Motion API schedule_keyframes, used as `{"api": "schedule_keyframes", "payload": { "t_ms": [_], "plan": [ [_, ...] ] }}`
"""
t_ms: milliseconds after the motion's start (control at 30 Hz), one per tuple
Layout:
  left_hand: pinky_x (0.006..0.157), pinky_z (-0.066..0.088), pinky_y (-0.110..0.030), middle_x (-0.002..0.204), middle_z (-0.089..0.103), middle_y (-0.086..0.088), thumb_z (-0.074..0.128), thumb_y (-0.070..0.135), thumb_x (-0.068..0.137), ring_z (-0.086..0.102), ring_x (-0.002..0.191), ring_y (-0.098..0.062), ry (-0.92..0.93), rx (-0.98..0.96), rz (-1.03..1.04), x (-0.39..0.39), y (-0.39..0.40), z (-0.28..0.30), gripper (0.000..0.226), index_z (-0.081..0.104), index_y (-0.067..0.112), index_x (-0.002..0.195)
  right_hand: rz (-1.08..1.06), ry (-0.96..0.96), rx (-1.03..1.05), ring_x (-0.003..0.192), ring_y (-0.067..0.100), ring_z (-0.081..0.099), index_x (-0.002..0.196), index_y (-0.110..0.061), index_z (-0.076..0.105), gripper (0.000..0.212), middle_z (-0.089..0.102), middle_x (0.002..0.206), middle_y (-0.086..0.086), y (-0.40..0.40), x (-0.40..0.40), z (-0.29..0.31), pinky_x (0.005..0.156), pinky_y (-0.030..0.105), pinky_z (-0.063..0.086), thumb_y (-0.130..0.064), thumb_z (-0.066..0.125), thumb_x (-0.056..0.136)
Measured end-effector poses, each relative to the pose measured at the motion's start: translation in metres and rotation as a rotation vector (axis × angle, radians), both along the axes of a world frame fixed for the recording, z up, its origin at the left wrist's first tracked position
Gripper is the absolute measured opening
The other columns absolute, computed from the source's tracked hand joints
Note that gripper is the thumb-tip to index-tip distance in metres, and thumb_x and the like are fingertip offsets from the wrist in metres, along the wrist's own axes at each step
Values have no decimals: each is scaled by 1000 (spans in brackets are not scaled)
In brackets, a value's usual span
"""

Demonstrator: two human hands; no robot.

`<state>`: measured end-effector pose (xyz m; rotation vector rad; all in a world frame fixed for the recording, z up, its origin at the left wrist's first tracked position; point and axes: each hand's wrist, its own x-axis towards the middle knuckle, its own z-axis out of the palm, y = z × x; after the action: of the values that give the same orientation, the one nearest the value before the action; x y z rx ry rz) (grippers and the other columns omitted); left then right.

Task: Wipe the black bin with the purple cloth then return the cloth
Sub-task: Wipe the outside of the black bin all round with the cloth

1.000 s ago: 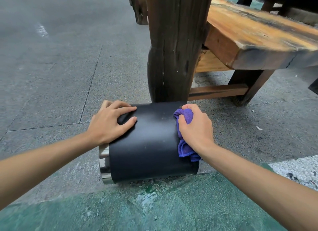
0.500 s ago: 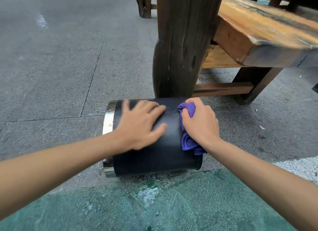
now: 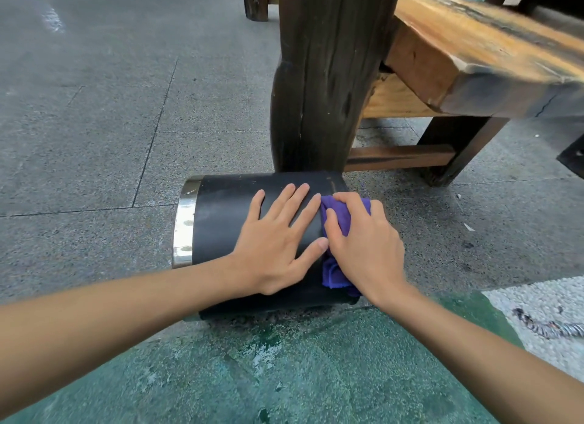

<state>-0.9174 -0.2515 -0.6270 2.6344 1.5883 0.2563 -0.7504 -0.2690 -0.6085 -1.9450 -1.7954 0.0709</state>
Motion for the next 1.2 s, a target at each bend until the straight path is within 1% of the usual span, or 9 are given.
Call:
{"api": "schedule_keyframes", "payload": {
  "t_ms": [100,400,633,800,900,1000,1067,1133,1200],
  "plan": [
    [127,0,-56,175,2,0,1,68,94,-1,162,-18,-3,1,10,0,-2,1,83,6,25,165,13,-44,14,83,38,68,126,-37,57,35,57,106,7,-15,2,-5,58,35,41,-53,51,96],
    [128,0,-53,175,1,2,0,64,96,-2,161,-17,-4,-20,3,-1,1,5,78,3,27,165,48,-10,-3,80,34,70,130,-30,59,40,58,106,5,-63,12,-32,55,40,53,-47,56,94],
    [130,0,-41,175,7,2,21,55,103,0,162,-19,-23,-11,-92,-21,3,5,69,11,26,165,98,73,-2,77,29,69,126,-39,49,35,54,106,-2,-72,22,-46,55,35,48,-48,56,92],
    [130,1,-45,174,7,1,32,58,102,0,162,-23,-22,34,-68,-60,-13,7,69,16,32,164,129,126,-42,87,19,68,122,-43,49,36,50,116,-10,-81,27,-45,62,35,52,-46,61,88],
    [127,16,-53,171,18,-8,43,57,95,12,160,-29,-196,53,115,-87,-31,13,75,32,19,159,190,172,111,100,7,55,116,-31,61,27,45,123,-3,-73,38,-30,86,22,48,-36,66,90],
    [119,28,-46,156,32,-8,50,55,89,28,146,-26,-359,34,398,-119,-42,15,76,34,16,153,264,221,267,112,-11,41,116,-22,64,30,45,120,11,-34,44,8,106,5,25,-33,63,88],
    [110,34,-38,139,46,2,55,51,93,38,134,-18,-530,-123,571,-133,-42,15,63,40,20,146,318,217,284,113,-13,40,115,-28,64,27,52,114,4,2,33,39,104,4,25,-29,66,88],
    [97,42,-35,107,67,13,61,35,100,59,110,-6,-836,-322,662,-138,-36,14,27,56,25,125,370,172,211,106,1,52,109,-31,67,20,60,102,-14,45,11,64,91,6,30,-27,71,89],
    [83,52,-44,75,71,9,60,21,103,66,77,-6,-1007,-389,661,-136,-34,12,10,69,21,100,384,132,43,106,15,62,108,-32,71,20,69,102,-15,86,-17,77,84,15,34,-35,72,88]
  ]
}}
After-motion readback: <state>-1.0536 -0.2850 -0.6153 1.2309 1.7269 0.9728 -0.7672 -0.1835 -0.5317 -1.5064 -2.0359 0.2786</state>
